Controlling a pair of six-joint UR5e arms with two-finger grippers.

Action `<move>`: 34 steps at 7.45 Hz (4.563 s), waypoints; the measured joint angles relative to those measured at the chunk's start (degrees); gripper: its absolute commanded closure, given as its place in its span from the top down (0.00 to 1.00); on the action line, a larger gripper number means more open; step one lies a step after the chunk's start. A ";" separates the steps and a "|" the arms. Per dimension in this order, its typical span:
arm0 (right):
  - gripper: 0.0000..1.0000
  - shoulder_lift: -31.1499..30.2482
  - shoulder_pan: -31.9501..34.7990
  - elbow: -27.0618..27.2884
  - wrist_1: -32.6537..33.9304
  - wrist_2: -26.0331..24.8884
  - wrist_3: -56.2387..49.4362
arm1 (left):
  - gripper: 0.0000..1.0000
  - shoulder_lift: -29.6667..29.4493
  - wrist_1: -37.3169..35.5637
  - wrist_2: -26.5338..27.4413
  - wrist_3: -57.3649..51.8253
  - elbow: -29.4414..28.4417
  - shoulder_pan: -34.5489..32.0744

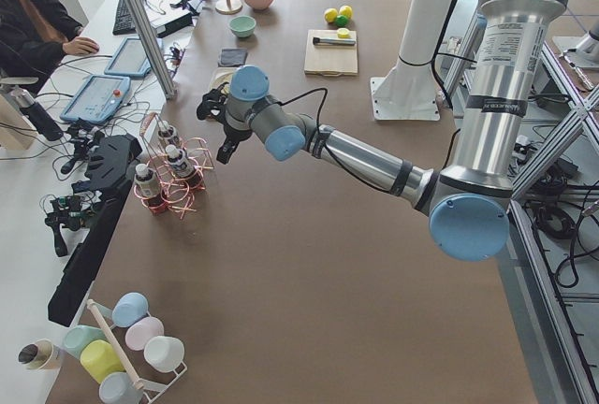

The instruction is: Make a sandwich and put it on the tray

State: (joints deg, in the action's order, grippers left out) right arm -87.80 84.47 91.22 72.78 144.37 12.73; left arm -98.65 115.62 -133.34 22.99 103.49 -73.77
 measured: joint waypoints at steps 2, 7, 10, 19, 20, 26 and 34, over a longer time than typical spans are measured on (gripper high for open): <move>1.00 0.28 2.36 -0.11 10.11 -9.69 -14.05 | 0.98 0.06 -12.28 6.47 -17.89 -0.08 -6.35; 1.00 2.67 9.70 0.00 29.30 -25.09 -35.41 | 0.98 2.22 -29.93 12.81 -37.61 0.28 -14.24; 1.00 0.80 10.89 0.39 31.84 -14.60 -35.21 | 0.98 8.99 -28.89 4.92 -36.98 1.24 -14.94; 1.00 1.55 4.76 0.98 26.81 -10.64 -22.89 | 0.98 15.78 -28.33 -1.15 -32.37 -1.74 -16.94; 1.00 1.54 4.78 0.98 26.80 -10.61 -22.91 | 0.98 15.87 -28.34 -2.15 -32.39 -1.66 -16.98; 1.00 1.63 4.82 1.05 26.72 -10.66 -22.87 | 0.98 14.80 -28.17 -2.85 -32.44 -2.04 -16.99; 1.00 1.89 4.76 1.07 26.71 -10.60 -22.91 | 0.98 13.57 -28.17 -2.67 -32.47 -2.53 -16.93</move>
State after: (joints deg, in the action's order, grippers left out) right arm -85.91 89.24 92.29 99.49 133.77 -10.18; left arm -85.07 87.45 -136.01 -9.48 100.96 -90.70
